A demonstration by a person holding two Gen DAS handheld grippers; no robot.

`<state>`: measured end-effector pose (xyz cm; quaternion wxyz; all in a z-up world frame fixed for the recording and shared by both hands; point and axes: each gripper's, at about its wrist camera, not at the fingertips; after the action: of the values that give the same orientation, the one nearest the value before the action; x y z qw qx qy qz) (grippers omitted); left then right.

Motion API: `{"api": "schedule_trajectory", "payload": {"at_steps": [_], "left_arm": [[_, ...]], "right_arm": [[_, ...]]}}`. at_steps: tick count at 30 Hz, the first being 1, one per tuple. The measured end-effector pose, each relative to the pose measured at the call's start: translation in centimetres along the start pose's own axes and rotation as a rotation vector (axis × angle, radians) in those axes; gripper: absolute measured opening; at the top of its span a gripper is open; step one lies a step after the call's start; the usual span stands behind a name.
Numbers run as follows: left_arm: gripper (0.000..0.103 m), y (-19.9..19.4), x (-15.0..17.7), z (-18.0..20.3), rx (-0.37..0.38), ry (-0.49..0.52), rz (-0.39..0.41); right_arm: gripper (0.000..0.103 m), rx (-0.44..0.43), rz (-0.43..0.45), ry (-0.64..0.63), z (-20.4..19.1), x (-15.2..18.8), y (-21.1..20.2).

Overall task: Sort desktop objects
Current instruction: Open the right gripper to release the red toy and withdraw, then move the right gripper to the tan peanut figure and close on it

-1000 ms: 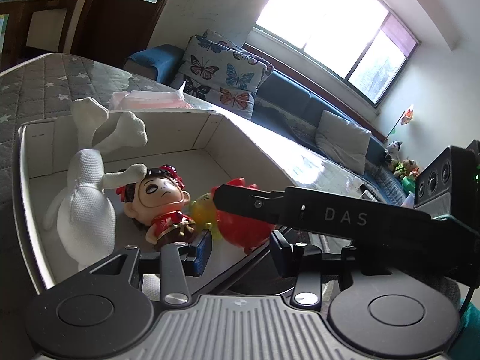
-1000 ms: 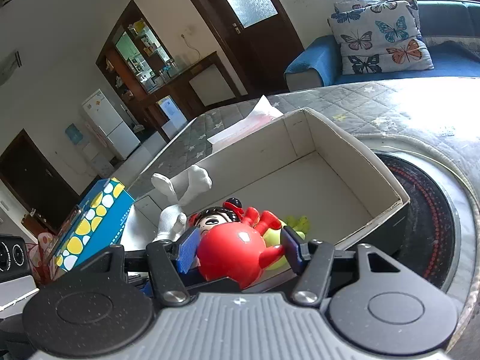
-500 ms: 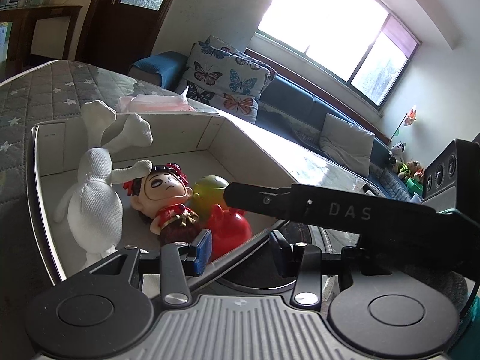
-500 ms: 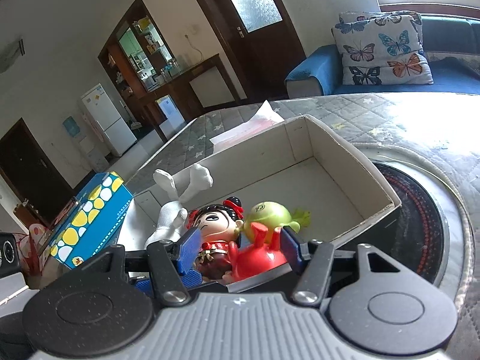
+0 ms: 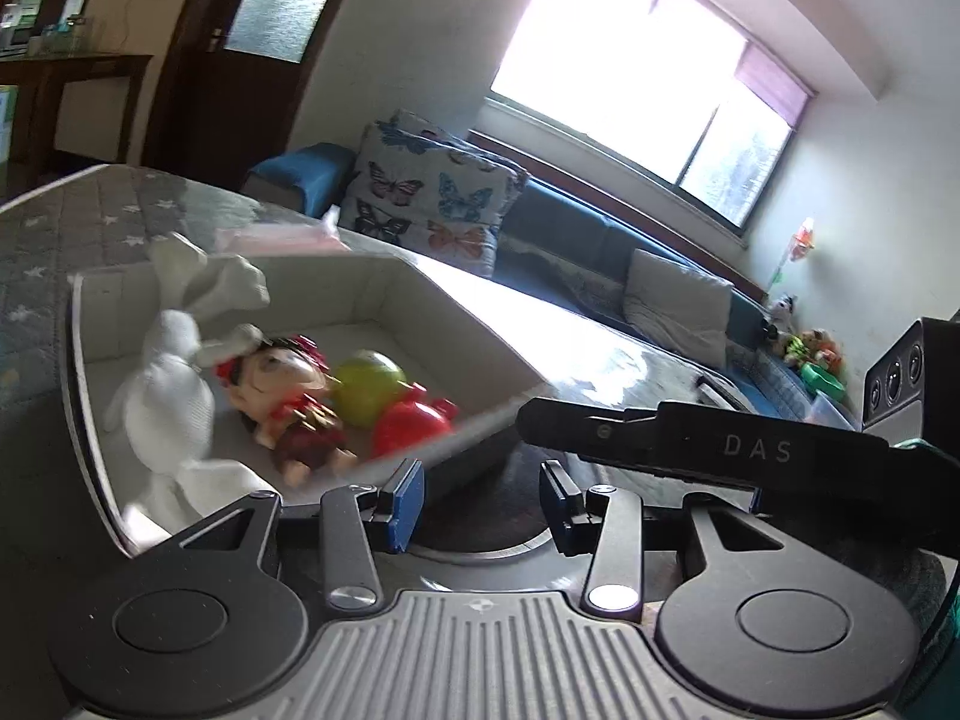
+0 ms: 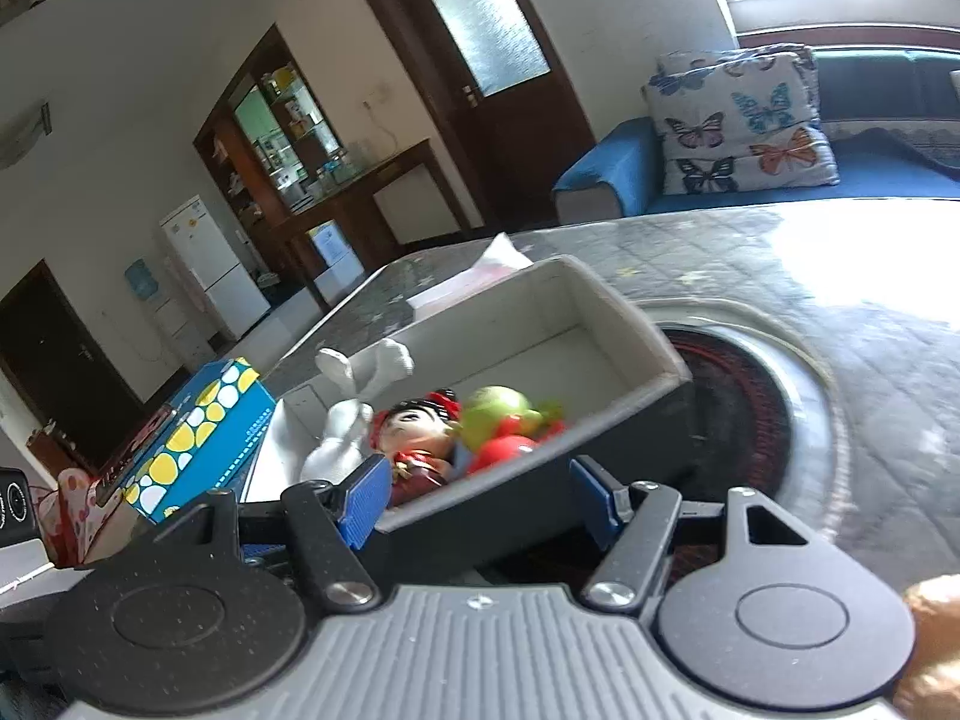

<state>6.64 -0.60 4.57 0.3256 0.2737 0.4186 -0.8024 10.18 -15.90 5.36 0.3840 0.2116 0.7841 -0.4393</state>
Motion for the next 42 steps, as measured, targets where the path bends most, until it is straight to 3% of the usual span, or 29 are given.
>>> {"api": "schedule_trajectory", "payload": {"at_steps": [13,19,27,36,42], "left_arm": [[0.045,3.8,6.1,6.1,0.111,0.073,-0.178],[0.045,5.3,8.0,8.7,0.157,0.1,-0.237],[0.045,7.1,8.9,10.4,0.167,0.113,-0.266],[0.045,9.3,8.5,12.2,0.161,0.091,-0.245],[0.045,10.9,8.2,11.9,0.157,-0.01,-0.278]], "right_arm": [[0.068,0.197,-0.005,0.073,7.1,3.5,-7.4],[0.068,0.271,-0.026,0.14,10.9,4.8,-8.6],[0.068,0.219,-0.064,0.271,13.5,6.6,-7.9],[0.069,0.128,-0.091,0.315,13.4,6.2,-7.7],[0.071,0.102,-0.116,0.339,13.8,6.3,-7.4]]}}
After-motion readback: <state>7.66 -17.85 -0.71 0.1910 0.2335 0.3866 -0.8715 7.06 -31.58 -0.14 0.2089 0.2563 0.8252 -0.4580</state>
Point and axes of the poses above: each gripper's, at about its wrist camera, not at the fingertips, and y roughly the way its jaws point, z to its right, x to its underside, and after that the axes turned 8 degrees about -y, right-handed
